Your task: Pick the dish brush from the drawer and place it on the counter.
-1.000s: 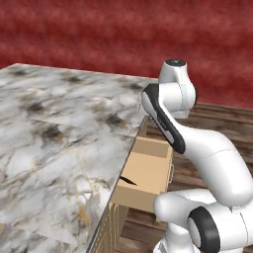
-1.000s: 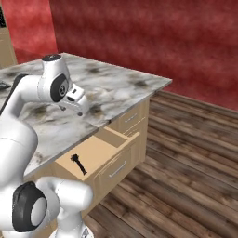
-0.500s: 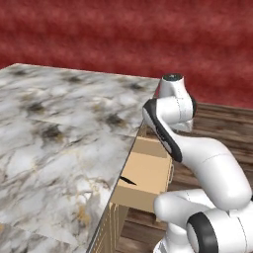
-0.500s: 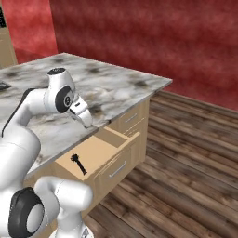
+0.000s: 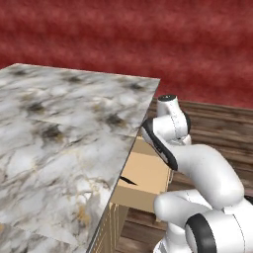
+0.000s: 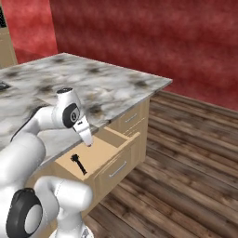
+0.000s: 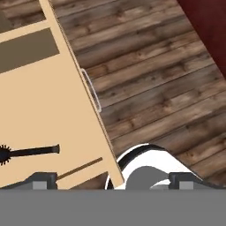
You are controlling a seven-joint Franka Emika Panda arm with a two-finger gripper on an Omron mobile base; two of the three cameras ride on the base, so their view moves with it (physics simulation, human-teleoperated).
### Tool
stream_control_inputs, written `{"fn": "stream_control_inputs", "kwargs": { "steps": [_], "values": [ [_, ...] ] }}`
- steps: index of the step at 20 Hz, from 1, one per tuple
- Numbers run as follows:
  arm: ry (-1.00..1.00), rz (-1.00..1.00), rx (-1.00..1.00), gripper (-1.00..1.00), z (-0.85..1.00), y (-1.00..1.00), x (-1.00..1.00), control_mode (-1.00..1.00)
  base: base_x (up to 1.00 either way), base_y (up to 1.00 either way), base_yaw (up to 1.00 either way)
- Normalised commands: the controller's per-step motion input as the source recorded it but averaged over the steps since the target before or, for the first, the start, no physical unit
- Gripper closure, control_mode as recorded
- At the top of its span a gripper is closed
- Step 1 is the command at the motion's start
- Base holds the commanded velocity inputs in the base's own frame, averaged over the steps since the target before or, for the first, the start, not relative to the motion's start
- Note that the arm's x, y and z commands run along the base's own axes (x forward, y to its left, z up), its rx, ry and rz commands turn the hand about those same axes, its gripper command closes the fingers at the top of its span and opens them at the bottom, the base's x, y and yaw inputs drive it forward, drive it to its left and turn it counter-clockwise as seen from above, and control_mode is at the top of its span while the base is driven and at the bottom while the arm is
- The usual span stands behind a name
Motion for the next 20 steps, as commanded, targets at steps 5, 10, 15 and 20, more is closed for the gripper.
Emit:
{"fn": "stream_control_inputs", "kwargs": {
  "steps": [5, 10, 15, 20],
  "values": [
    [0.3, -0.15, -0.02, -1.0, -0.83, -0.19, 0.02, -1.0, 0.0, 0.0, 0.0],
    [0.3, -0.05, 0.0, -1.0, -0.82, -0.29, 0.06, -1.0, 0.0, 0.0, 0.0],
    [0.07, 0.0, 0.0, -1.0, -0.68, -0.01, 0.24, -1.0, 0.0, 0.0, 0.0],
    [-0.05, 0.03, 0.0, -1.0, -0.44, 0.02, 0.43, -1.0, 0.0, 0.0, 0.0]
  ]
}}
